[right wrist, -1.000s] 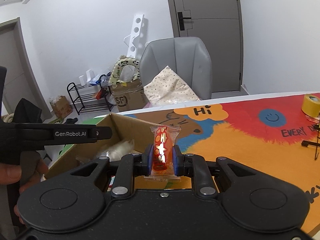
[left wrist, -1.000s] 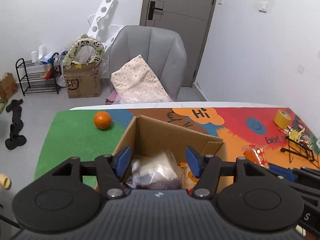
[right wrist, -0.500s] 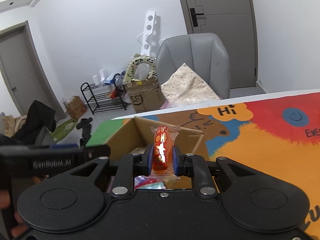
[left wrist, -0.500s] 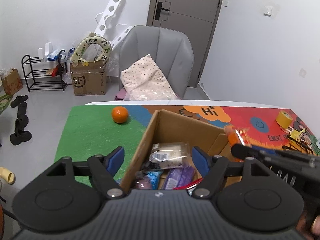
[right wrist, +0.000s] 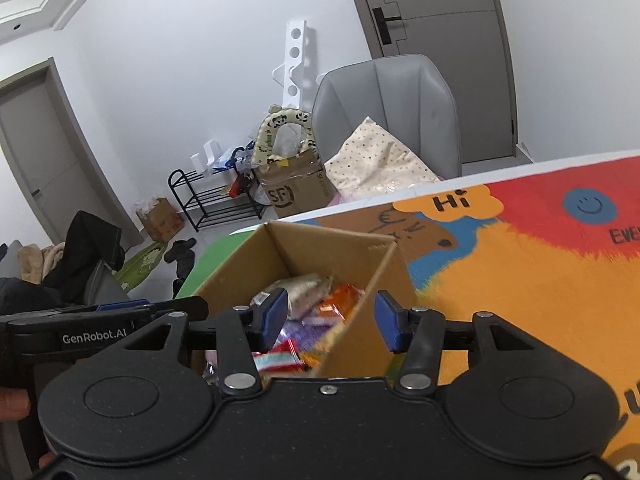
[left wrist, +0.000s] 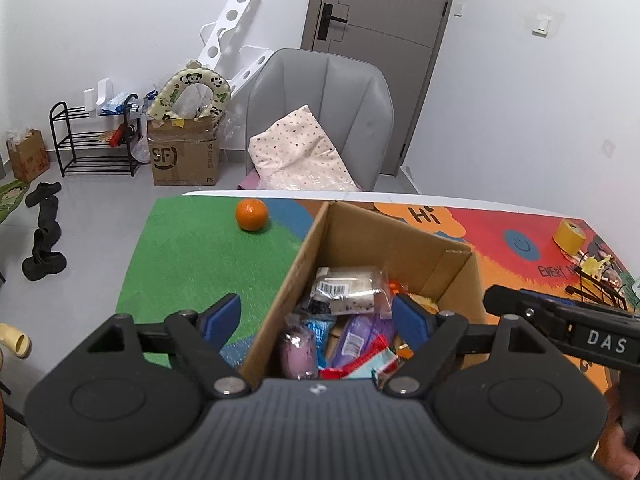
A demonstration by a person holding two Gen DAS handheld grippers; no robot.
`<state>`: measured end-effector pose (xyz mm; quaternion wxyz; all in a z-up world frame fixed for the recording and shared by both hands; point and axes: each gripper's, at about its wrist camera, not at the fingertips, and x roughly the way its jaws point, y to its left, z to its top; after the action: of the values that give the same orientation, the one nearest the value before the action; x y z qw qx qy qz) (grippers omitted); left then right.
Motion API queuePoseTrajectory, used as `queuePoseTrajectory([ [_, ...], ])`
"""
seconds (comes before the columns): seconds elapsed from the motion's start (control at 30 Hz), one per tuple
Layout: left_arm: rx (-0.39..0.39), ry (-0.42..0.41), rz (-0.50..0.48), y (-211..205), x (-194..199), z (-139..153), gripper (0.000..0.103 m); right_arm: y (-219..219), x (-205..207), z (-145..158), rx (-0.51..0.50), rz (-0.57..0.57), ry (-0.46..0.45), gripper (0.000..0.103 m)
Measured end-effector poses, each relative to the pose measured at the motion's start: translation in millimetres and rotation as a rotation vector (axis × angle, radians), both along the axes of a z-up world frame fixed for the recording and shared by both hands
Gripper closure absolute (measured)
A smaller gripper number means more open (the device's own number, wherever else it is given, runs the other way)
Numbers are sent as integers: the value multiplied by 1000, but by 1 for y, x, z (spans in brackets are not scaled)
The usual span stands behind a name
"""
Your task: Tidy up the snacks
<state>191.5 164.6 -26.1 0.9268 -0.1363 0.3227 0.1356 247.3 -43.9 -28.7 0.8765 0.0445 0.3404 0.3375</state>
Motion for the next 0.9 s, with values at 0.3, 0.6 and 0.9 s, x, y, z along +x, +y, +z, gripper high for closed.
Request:
queuePoseTrajectory([
  [0.3, -15, 28, -17, -15, -15, 2, 12, -28, -15, 0, 4, -37, -7, 42],
  [0.6, -3, 19, -38, -38, -31, 8, 12, -65, -34, 7, 27, -74, -34, 17],
  [0.9, 11, -25, -88, -62, -51, 23, 0, -97, -57, 17, 63, -115, -62, 0],
])
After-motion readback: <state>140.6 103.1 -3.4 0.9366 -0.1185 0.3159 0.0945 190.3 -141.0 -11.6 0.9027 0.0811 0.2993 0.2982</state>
